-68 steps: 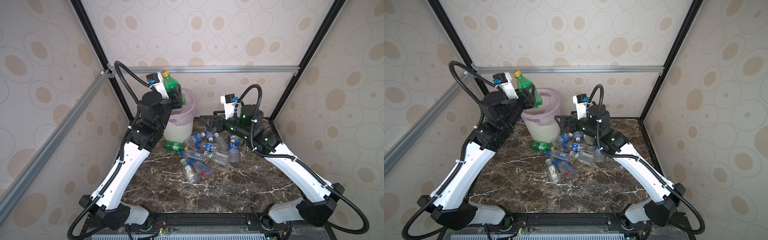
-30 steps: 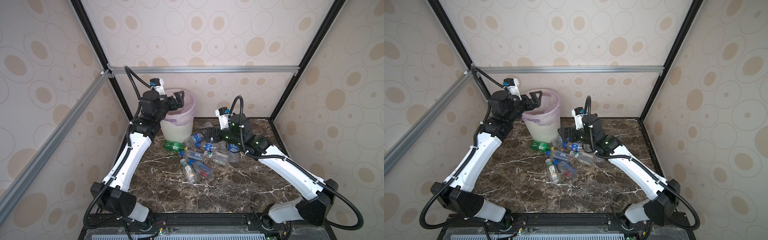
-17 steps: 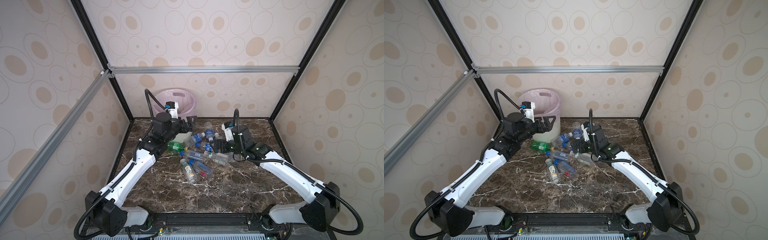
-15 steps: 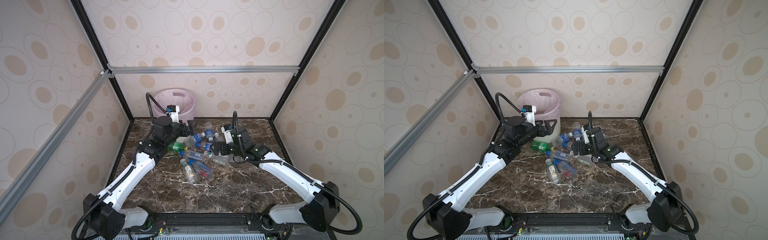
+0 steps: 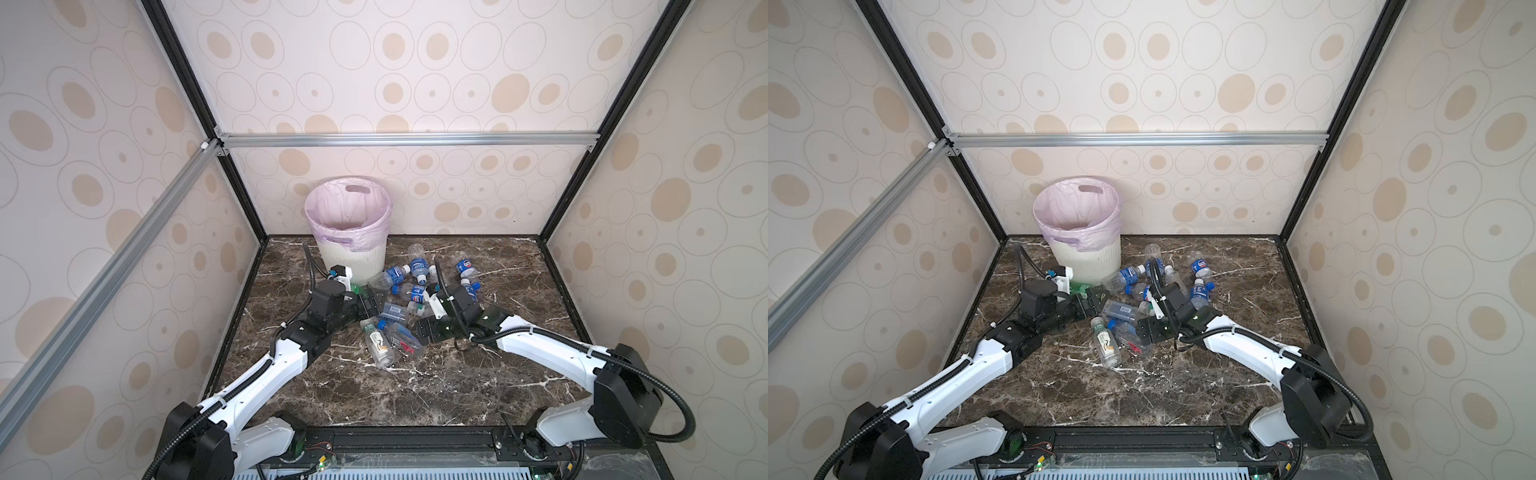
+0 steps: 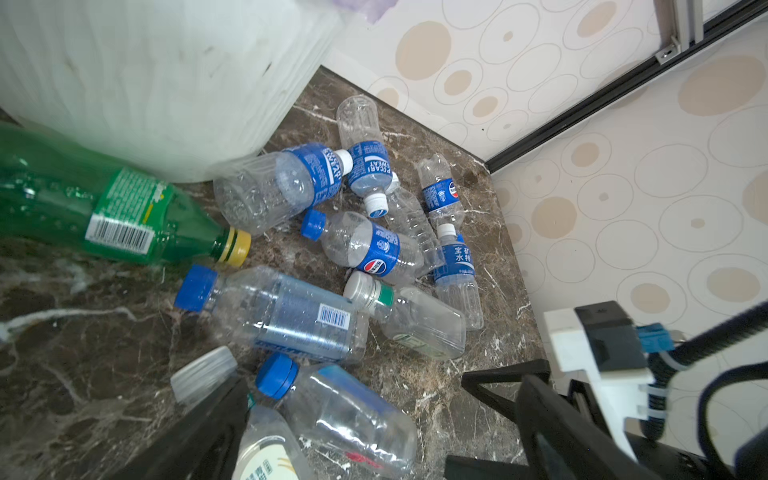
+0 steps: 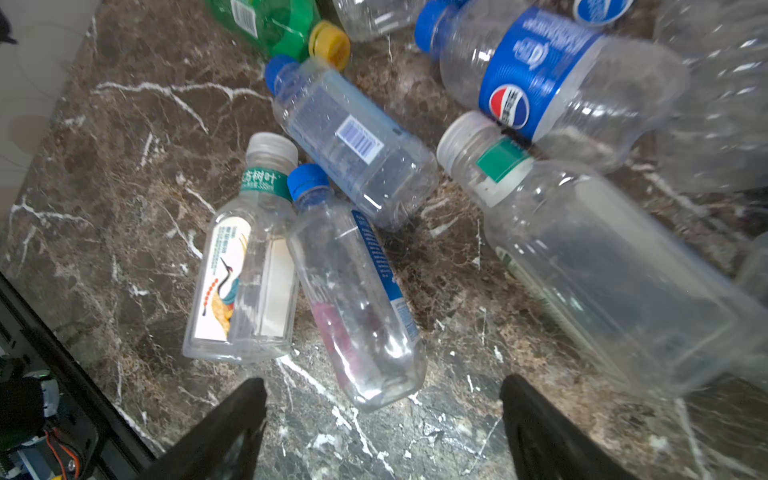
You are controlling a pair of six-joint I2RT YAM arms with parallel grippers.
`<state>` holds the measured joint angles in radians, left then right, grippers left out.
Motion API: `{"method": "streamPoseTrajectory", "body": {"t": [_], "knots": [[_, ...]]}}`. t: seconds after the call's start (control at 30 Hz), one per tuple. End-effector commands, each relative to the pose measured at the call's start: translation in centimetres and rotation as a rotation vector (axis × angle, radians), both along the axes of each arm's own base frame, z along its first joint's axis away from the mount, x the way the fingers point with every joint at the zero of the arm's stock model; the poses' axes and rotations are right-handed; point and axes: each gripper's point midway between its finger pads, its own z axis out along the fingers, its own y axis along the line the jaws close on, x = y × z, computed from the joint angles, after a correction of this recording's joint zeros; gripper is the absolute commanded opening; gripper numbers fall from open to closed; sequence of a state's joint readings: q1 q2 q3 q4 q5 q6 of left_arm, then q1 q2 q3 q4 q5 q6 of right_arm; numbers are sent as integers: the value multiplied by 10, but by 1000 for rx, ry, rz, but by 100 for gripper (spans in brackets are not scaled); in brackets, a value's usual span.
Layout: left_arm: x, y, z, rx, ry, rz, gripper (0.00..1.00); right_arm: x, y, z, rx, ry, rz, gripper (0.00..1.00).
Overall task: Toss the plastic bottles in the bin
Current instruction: 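Lower left gripper back toward the pile while right gripper lowers too, then lower right gripper onto a clear blue-cap bottle and close on it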
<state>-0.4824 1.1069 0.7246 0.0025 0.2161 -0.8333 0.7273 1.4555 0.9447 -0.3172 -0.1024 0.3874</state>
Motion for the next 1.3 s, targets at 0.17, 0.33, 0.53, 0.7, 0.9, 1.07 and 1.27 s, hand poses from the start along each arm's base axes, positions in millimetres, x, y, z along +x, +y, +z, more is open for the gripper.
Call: {"method": "streamPoseTrajectory", "body": {"t": [0.17,0.33,0.53,0.7,0.9,1.07,1.27], "knots": [[-5,0,11,-111,-2,29,99,-7,24,-31,5,52,49,83],[-5,0,10,-117,-2,31,99,-12,31,-48,-27,75,67,76],[-4,-1,8,-137,1,34,99,-16,31,-61,-42,99,63,67],[-4,-1,4,-138,12,39,99,-20,33,-67,-53,110,77,63],[-4,-1,-1,-164,21,49,99,-26,30,-72,-96,119,111,58],[-4,-1,-5,-176,26,57,99,-31,27,-70,-104,122,127,52],[0,-4,-8,-183,26,54,99,-35,22,-60,-104,108,127,46]]}}
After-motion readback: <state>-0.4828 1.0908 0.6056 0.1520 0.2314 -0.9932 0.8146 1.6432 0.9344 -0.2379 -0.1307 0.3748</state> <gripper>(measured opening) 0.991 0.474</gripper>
